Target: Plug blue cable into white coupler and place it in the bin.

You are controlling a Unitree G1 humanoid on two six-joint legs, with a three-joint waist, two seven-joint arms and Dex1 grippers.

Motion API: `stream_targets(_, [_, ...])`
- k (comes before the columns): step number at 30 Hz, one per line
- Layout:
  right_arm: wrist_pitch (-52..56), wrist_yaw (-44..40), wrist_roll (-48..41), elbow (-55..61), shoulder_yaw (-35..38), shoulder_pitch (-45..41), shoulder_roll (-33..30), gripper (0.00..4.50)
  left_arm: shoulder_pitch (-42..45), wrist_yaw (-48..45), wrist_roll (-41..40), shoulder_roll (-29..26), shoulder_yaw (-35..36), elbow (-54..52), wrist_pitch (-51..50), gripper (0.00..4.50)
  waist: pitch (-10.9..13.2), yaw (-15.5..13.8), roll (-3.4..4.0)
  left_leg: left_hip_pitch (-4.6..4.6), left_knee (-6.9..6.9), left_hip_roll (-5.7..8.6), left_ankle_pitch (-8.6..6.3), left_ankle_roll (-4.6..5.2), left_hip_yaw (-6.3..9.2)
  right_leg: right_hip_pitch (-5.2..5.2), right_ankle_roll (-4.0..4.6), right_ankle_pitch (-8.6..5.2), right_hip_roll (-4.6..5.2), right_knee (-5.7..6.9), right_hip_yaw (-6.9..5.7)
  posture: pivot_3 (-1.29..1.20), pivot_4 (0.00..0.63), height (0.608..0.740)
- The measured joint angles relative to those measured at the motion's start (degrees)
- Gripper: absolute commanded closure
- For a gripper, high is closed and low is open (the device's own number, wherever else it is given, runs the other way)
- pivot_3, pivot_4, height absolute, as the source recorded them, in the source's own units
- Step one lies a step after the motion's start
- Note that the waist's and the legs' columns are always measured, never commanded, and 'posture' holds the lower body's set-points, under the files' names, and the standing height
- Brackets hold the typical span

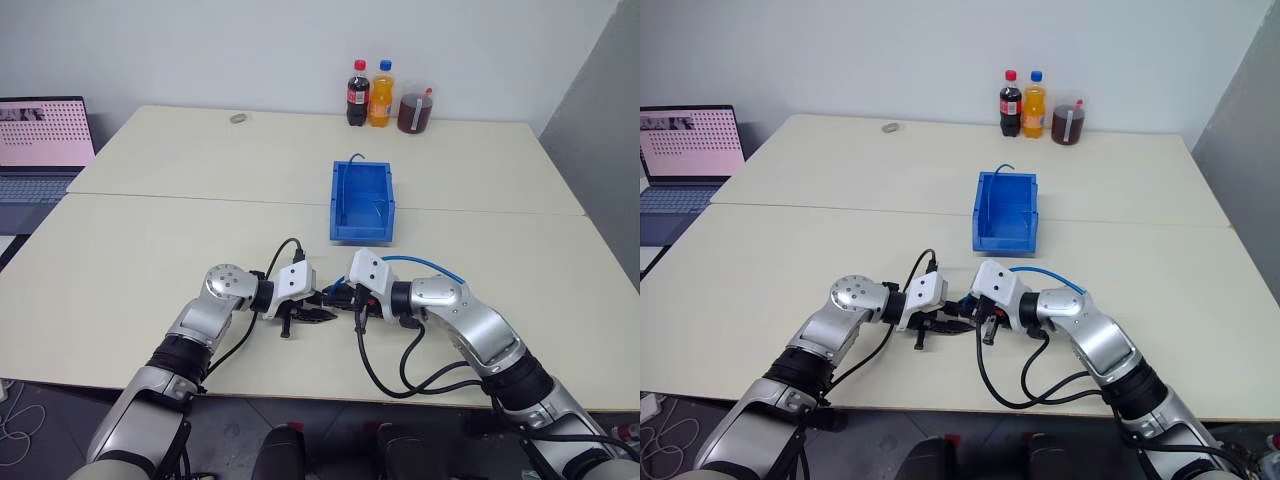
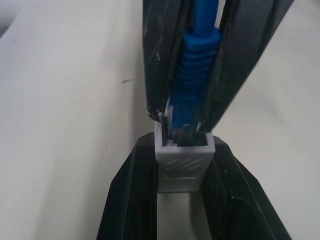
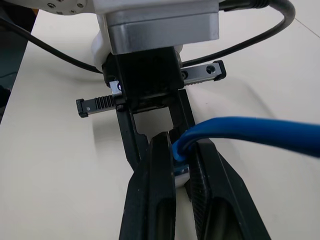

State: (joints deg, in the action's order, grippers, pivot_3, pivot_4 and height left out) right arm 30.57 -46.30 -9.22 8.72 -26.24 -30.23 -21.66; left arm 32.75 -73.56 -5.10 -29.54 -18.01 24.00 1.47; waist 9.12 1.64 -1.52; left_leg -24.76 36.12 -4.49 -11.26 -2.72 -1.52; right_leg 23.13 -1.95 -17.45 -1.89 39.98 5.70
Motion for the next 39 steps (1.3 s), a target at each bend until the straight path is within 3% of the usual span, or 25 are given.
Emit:
stream_targets(18, [2.7,-4.9,2.8,-3.9,-2.8,-4.5,0.3,4.39,-1.2,0.6,0.8,0.2,0.3,-1.2,-1.0,3.69,-0.8,0.1,0.11,0.08,-0.03,0.0,0.0,0.0,-0.01,-0.05,0.04,-0.03,0.0,-0.01,0.0,0.0,0.15,0.74])
stream_targets(26, [0.3,-5.6,4.5,-5.0,-3.1,-4.0,0.5,4.39,-2.5,2.6,1.3,0.6,0.5,-1.2,-0.9,3.69,-1.1,0.1,0.08,0.94,-0.15,-0.01,-0.05,0.02,-0.03,-0.9,0.14,-0.21,0.02,-0.11,-0.01,0.0,0.15,0.74])
stream_targets(28, [-0.3,-5.3,4.6,-4.8,-2.8,-3.6,0.5,4.39,-2.8,2.9,1.2,0.7,0.7,-1.5,-1.0,2.99,-1.1,0.1,0.08,0.94,-0.15,-0.01,-0.04,0.02,-0.02,-0.89,0.14,-0.21,0.02,-0.1,-0.01,0.0,0.15,0.74])
stream_targets(30, [-0.9,-4.9,4.6,-3.9,-2.0,-2.7,0.5,4.39,-3.4,3.0,1.0,0.6,1.0,-1.8,-0.9,2.76,-1.1,0.1,0.08,0.93,-0.15,-0.02,-0.04,0.02,-0.02,-0.89,0.14,-0.21,0.02,-0.1,-0.01,0.0,0.15,0.74])
stream_targets(33, [-0.6,-4.4,4.4,-2.5,-1.4,-1.7,0.4,4.39,-4.0,3.0,0.8,0.0,1.6,-2.5,-0.9,2.02,-1.1,0.2,0.08,0.91,-0.18,-0.03,-0.04,0.02,-0.02,-0.85,0.16,-0.22,0.01,-0.09,-0.01,0.0,0.15,0.74])
stream_targets(39, [3.9,-3.9,3.1,2.1,0.5,0.4,-0.5,4.39,-7.7,3.3,-0.8,-2.0,4.3,-6.0,-1.3,0.96,-0.9,0.4,0.04,0.88,-0.3,-0.08,-0.05,0.02,-0.03,-0.78,0.26,-0.28,-0.01,-0.09,-0.02,0.0,0.15,0.74])
